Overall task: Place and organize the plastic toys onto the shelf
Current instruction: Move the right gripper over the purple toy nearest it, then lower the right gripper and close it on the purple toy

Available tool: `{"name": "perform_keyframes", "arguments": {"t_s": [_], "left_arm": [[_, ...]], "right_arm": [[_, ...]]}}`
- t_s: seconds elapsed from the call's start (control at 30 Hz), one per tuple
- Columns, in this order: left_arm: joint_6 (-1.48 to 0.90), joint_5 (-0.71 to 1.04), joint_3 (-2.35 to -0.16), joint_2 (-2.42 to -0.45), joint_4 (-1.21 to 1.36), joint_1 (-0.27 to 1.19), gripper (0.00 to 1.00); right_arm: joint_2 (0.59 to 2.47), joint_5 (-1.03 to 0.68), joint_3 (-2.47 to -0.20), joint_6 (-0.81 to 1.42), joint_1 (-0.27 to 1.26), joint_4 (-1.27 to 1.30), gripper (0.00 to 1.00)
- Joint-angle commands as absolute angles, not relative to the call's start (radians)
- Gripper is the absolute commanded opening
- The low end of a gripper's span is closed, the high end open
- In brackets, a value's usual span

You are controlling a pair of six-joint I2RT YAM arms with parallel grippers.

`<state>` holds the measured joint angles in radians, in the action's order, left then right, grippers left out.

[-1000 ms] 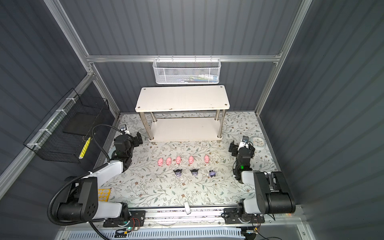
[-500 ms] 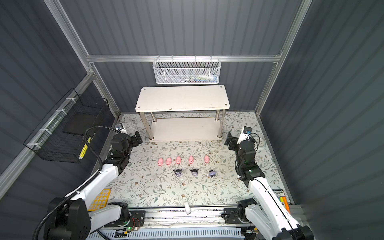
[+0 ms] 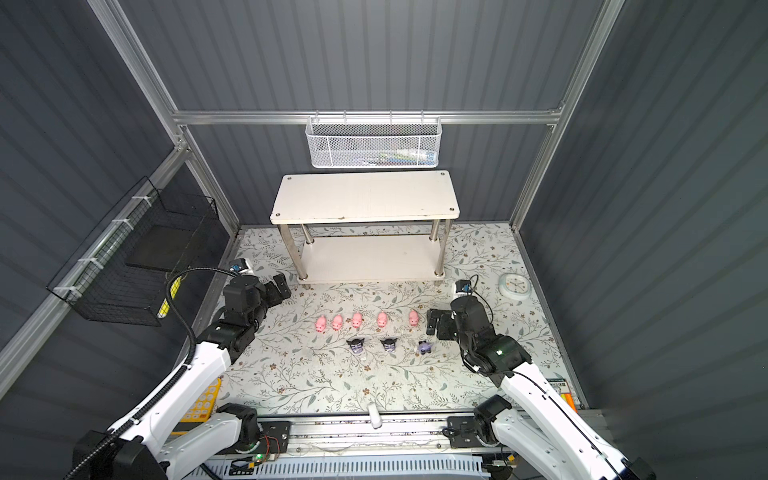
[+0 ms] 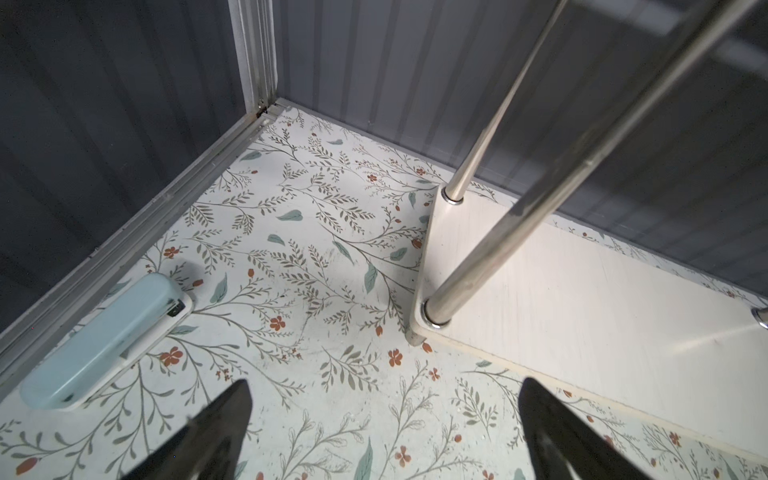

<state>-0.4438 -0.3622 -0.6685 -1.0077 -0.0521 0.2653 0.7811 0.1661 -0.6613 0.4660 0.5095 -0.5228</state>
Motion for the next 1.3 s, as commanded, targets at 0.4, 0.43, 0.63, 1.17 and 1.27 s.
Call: {"name": "perform_keyframes", "arguments": {"t_s": [0.4,0.43,0.63,1.17,1.27], "left_arm": [[-0.518,-0.29,-0.626,-0.983,-0.06,0.284,1.0],[-0.518,-0.293,-0.626,-0.985,-0.057,0.284,1.0],[-0.515,-0.299,-0.62,-0.989,-0.045,0.284,1.0],[-0.484,-0.302,-0.656,-1.037,-0.027,0.284,1.0],[-0.476,-0.3,-0.674,-1.057,-0.023,0.284,1.0]], "right_arm": [[0.911,0.078,-0.55,0.585,0.672,-0.559,0.96],[0.928,0.08,-0.549,0.586,0.682,-0.549,0.96],[1.006,0.129,-0.533,0.6,0.736,-0.503,0.94],[1.145,0.169,-0.537,0.578,0.741,-0.417,0.81],[1.165,0.191,-0.533,0.586,0.741,-0.405,0.78]]}}
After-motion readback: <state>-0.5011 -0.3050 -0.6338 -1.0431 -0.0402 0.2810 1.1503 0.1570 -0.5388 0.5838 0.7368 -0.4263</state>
